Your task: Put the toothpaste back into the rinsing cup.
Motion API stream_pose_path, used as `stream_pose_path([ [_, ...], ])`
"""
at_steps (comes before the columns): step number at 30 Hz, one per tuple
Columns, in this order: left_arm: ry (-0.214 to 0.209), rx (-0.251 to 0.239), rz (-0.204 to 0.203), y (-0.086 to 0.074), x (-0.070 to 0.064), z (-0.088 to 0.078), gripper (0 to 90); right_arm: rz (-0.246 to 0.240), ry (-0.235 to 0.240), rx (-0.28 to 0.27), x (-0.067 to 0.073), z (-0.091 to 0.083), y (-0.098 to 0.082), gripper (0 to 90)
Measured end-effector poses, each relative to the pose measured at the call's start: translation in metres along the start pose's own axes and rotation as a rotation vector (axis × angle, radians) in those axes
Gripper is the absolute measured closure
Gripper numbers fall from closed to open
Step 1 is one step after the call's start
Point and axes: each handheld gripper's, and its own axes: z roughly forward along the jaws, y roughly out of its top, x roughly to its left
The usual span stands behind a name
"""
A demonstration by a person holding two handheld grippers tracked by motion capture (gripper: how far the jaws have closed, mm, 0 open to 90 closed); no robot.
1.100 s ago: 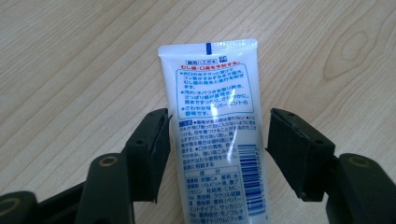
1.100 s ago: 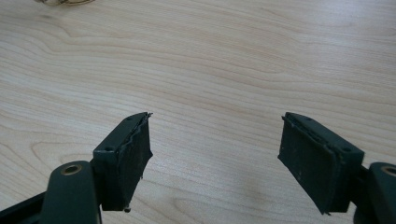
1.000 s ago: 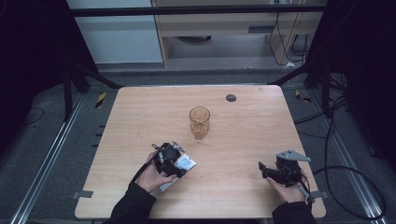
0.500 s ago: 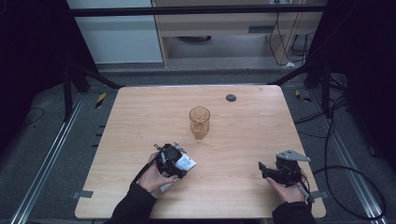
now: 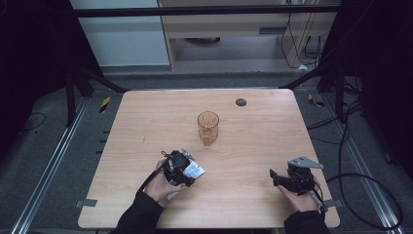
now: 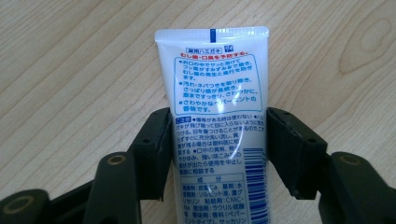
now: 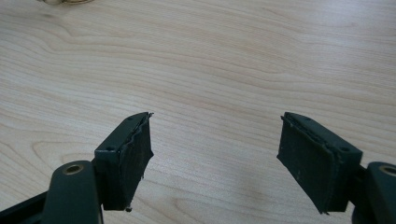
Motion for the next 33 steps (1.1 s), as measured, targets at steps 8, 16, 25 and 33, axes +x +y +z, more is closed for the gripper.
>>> stream_pose_path([
  [8,-0.029,-0.023,-0.037,-0.002,0.004,-0.008,61.4,0.012,0.008,-0.002,-0.002,0.000,-0.001,25.9],
  [16,-0.036,-0.040,-0.036,-0.004,0.004,-0.013,71.9,0.014,0.008,-0.002,-0.004,0.000,-0.001,26.4],
  [25,-0.034,-0.095,-0.041,-0.007,0.004,-0.035,73.2,0.014,0.006,-0.013,-0.005,-0.001,-0.001,26.8],
  [33,0.001,-0.242,-0.077,-0.009,0.010,-0.064,73.2,0.001,-0.003,-0.032,-0.005,0.000,-0.003,25.8],
])
